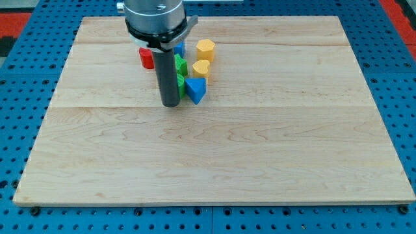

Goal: Push the blue triangle into the green blocks

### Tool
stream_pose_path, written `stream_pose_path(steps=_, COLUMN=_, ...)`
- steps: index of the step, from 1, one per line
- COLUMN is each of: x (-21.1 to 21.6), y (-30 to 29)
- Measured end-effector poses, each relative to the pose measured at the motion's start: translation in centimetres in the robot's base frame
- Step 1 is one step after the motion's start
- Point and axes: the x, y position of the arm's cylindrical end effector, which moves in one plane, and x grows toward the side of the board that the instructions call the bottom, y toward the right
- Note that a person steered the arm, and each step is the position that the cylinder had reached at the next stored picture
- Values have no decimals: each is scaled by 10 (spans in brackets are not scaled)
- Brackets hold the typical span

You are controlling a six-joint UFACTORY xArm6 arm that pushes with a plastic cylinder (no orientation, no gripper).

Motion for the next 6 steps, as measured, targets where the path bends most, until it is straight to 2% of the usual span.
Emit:
stream_pose_path(steps=1, x=3, y=71)
stream_pose_path(steps=2, x=-1, y=73)
stream_pose_path(steps=3, x=-21, y=66)
stream_pose_path(steps=4, x=-37, y=30)
stream_pose_path(steps=5, x=-4, y=25)
stream_pose_path(steps=6, x=10, y=9)
